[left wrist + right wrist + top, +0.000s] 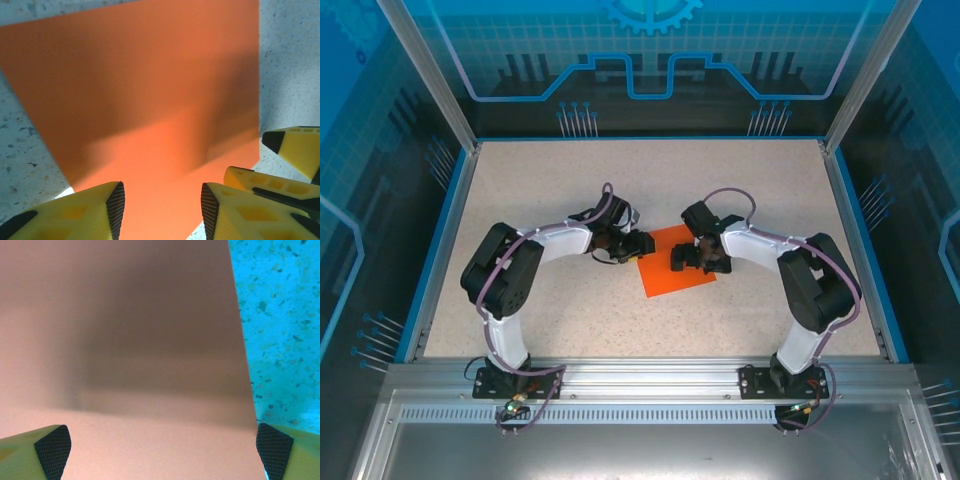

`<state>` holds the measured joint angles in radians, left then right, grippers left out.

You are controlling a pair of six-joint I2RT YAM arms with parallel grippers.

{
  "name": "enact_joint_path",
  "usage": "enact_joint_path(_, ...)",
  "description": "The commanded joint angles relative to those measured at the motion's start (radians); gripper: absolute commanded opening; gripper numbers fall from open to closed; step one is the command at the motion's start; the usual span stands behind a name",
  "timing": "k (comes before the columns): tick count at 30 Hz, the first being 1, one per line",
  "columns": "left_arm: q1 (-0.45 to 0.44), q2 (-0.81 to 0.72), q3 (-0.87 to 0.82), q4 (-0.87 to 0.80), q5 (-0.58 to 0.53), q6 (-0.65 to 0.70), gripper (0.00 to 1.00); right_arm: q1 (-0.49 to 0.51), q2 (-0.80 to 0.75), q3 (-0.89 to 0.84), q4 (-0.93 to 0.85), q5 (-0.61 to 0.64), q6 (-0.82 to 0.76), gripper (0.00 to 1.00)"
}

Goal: Fold a paper plane with a square sheet of paper (fold left side to right side)

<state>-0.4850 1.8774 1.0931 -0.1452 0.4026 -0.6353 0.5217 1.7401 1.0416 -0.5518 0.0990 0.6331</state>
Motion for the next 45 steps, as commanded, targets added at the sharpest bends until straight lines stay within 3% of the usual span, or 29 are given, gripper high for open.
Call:
enact_joint_path(1, -0.013, 0.034, 0.031, -0.034, 0.024, -0.012, 0.44, -0.002, 0.027, -0.005, 0.001, -0.029, 0.022, 0.99)
enact_joint_path(19, -0.02, 0.081, 0.029, -0.048, 0.004, -0.004, 0.29, 0.051, 0.072, 0.052, 0.044, -0.149, 0.016, 0.99)
enact_joint_path(22, -0.02, 0.064, 0.016, -0.026, 0.004, -0.006, 0.29, 0.048, 0.072, 0.051, 0.053, -0.153, 0.008, 0.93)
enact_joint_path(29, -0.019, -0.011, -0.005, 0.013, 0.012, 0.006, 0.3, 0.031, 0.067, 0.041, 0.098, -0.242, -0.002, 0.65)
enact_joint_path(36, 0.021, -0.167, -0.049, 0.048, 0.029, 0.027, 0.4, -0.029, 0.012, -0.046, 0.271, -0.432, 0.005, 0.39)
enact_joint_path(39, 0.056, -0.25, -0.093, 0.07, 0.046, 0.023, 0.44, -0.063, -0.025, -0.1, 0.378, -0.515, 0.017, 0.33)
enact_joint_path(45, 0.145, -0.413, -0.185, 0.14, 0.119, -0.015, 0.54, -0.143, -0.116, -0.202, 0.61, -0.711, 0.05, 0.31)
